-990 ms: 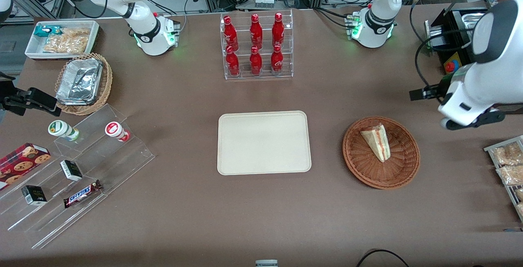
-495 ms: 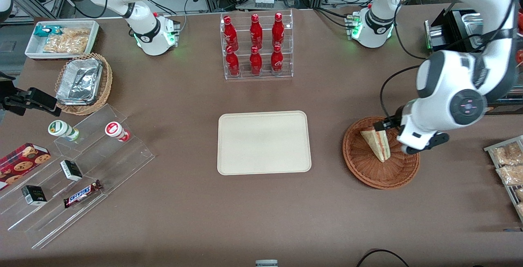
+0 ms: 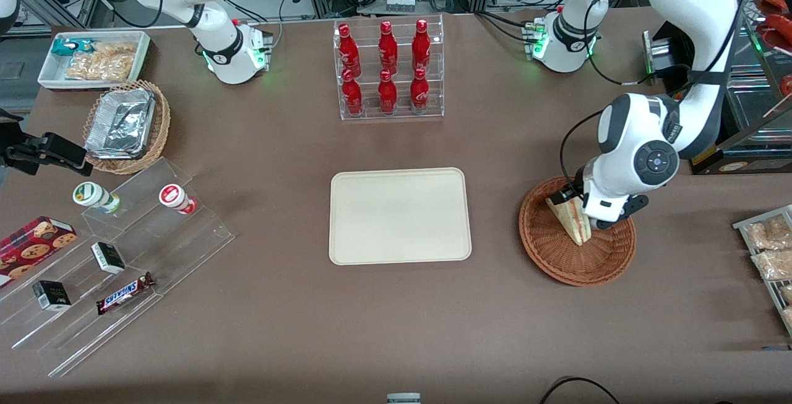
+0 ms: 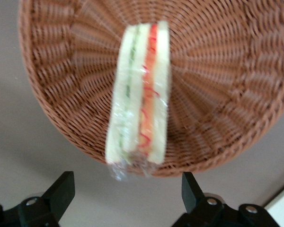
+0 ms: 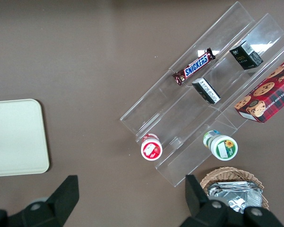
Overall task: Place sandwich from basket to tray
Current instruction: 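Lower the left gripper and close it on the wrapped sandwich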
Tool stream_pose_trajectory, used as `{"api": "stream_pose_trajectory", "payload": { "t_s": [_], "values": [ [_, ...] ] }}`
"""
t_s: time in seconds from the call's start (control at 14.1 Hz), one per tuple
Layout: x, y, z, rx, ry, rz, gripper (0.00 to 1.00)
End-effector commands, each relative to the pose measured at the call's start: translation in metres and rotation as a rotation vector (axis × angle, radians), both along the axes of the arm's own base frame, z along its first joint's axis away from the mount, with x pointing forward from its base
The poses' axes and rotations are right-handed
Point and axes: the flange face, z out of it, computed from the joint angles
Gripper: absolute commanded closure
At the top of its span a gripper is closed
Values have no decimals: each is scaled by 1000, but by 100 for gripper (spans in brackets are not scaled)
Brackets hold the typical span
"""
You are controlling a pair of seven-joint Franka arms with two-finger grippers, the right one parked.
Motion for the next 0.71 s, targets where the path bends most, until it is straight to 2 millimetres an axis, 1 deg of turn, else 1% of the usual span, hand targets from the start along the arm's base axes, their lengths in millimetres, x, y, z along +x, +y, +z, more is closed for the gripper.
{"api": "stream_pose_trajectory", "payload": {
  "t_s": [0.0,0.14,0.21,0.35,0.57,0.64],
  "values": [
    [-1,13,2,3,-11,41,0],
    [-2,18,-12,1,-22,52,0],
    [-2,20,-23,-5,-42,59,0],
    [2,19,-38,-17,-59,69,0],
    [6,18,-52,-39,-77,92,0],
    [6,18,-52,-40,-80,93,0]
  ]
}}
